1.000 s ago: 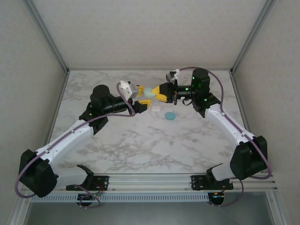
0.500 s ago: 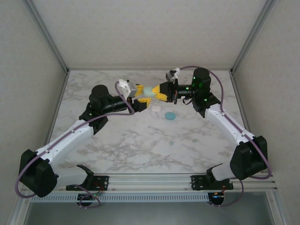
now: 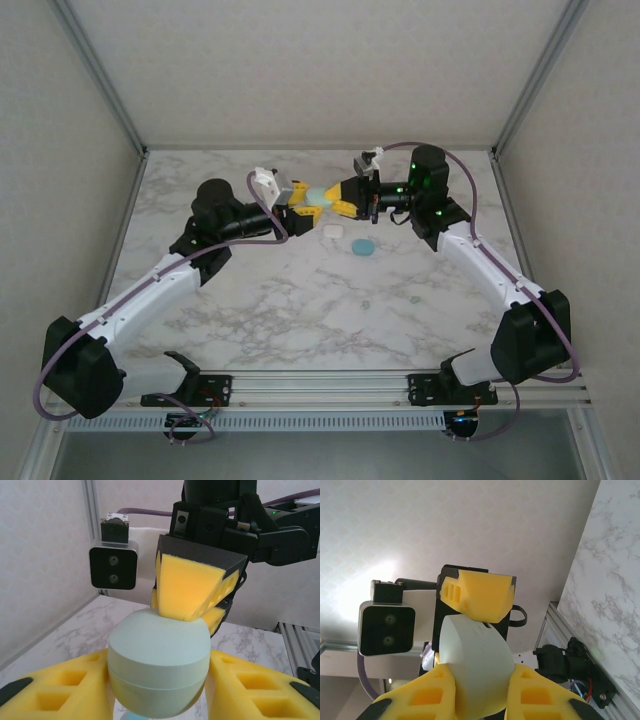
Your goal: Insert the wireless bluetooth earbuds into the charging case
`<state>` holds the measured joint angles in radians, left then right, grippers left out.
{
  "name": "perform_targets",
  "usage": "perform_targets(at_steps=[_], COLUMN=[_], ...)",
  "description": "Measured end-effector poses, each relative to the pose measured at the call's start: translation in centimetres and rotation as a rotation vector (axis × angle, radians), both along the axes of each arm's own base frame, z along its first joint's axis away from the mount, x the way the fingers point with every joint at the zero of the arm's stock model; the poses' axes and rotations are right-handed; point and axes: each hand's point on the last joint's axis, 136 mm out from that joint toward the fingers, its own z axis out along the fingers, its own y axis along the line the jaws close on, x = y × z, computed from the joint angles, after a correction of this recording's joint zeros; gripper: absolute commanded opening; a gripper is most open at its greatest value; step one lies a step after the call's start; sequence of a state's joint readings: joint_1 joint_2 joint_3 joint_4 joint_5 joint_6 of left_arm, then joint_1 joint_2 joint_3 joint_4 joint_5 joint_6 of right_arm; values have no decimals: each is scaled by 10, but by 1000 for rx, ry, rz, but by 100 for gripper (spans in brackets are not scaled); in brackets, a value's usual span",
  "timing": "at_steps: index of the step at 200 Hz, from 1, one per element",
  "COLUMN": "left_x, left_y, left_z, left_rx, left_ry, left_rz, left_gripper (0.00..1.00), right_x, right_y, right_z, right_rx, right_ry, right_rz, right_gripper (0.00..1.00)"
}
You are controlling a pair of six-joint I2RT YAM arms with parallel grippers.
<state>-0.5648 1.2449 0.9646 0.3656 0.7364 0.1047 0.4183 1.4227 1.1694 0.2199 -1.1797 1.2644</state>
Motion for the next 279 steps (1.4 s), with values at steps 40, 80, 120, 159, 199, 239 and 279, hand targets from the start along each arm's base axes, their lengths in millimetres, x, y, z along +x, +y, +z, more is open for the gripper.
perform_targets(at_steps=[40, 80, 120, 159, 199, 239, 279], left_x=[1, 0, -2, -2, -2, -3, -9], left_y=[-1, -4, -6, -6, -6, -6, -12], left_z=[-2, -6, -7, -7, -7, -9, -6], left_rx=[15, 27, 35, 38, 43, 50, 34], left_ry=[3, 9, 0, -7, -8, 4, 9], left_rz=[0, -7, -16, -15, -15, -16, -38], left_gripper=[39, 49, 49, 45, 39, 29, 25], right_x=[1, 1, 0, -1, -2, -3, -6], right_y=[-1, -4, -4, -4, -5, -6, -13], right_z=[-1, -5, -2, -2, -1, -5, 2], right_rx=[-3, -23, -21, -22, -21, -39, -109], right_ry=[-1, -6, -6, -3, -4, -16, -123], right_rz=[-5, -23, -29, -28, -27, -36, -93], right_gripper=[20, 17, 16, 17, 18, 28, 55])
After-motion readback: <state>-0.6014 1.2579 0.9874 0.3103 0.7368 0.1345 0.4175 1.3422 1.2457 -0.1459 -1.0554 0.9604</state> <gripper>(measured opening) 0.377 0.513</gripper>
